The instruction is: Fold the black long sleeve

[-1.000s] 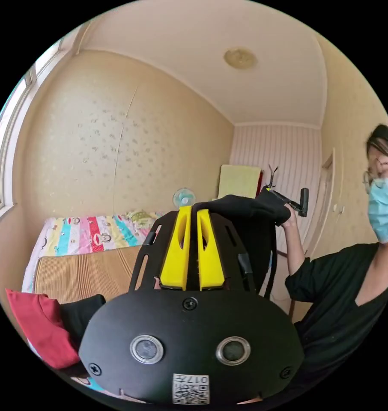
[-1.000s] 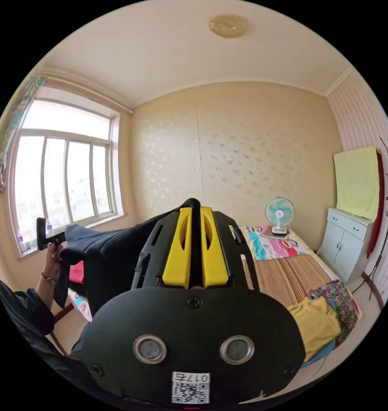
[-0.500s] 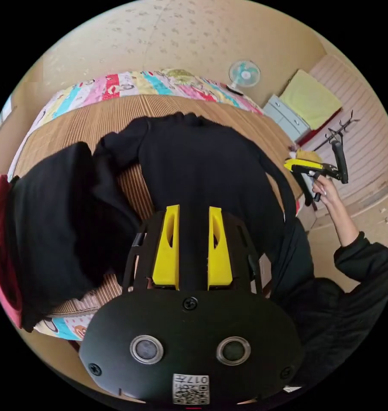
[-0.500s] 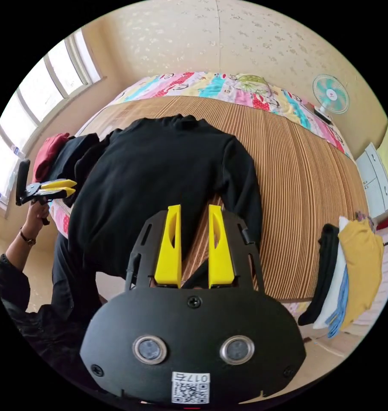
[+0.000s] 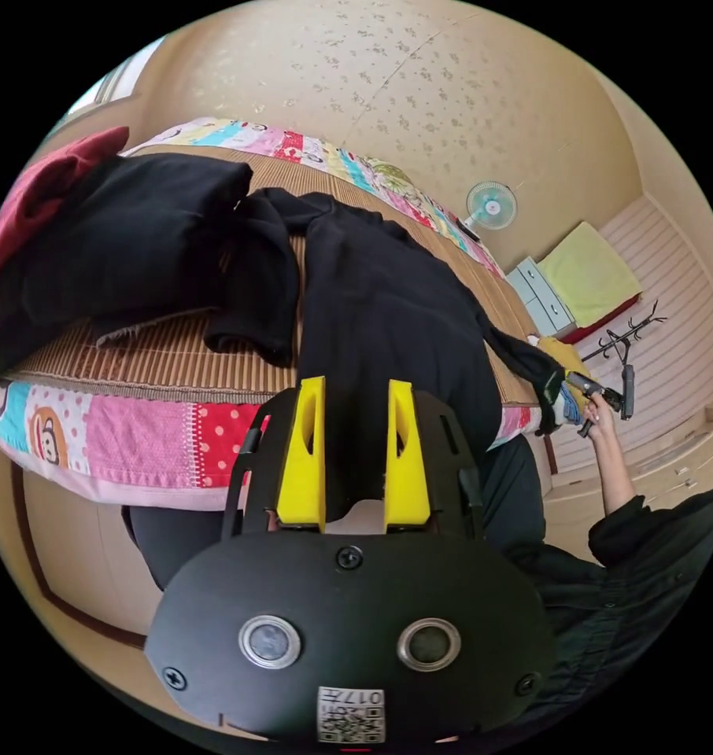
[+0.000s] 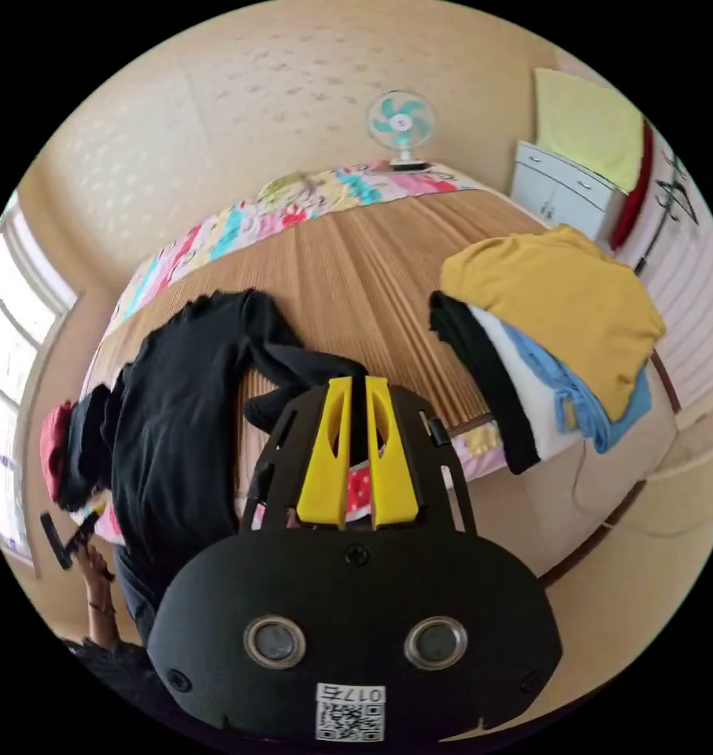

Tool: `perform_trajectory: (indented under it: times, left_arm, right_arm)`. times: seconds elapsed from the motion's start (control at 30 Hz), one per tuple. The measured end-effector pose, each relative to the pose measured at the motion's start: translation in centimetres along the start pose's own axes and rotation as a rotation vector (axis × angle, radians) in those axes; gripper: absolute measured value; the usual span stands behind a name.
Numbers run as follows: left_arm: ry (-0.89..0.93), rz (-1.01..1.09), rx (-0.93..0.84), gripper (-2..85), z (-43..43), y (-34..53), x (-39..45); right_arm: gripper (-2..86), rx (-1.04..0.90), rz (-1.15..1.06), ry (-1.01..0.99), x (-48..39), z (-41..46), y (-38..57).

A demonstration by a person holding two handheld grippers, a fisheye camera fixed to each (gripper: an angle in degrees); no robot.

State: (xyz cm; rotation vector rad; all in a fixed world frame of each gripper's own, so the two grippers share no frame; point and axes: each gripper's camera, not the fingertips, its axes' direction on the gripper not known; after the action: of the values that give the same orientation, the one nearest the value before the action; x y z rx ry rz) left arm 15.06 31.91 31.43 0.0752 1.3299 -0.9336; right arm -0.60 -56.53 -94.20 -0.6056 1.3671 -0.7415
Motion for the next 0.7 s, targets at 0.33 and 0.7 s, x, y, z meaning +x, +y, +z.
perform_trajectory:
  times: [0.33, 0.7]
  left_arm:
    - [-0.154, -0.089, 0.089, 13.4, -2.9, -4.1, -2.6]
    - [-0.127, -0.046, -0.124, 5.1, 0.1, -12.5, -4.7]
  right_arm:
    - [5.2, 0.071, -0.039, 0.004, -2.7, -0.9, 2.7]
    - [2.5, -0.164, -0.149, -0.179, -9.0, 5.8, 9.4]
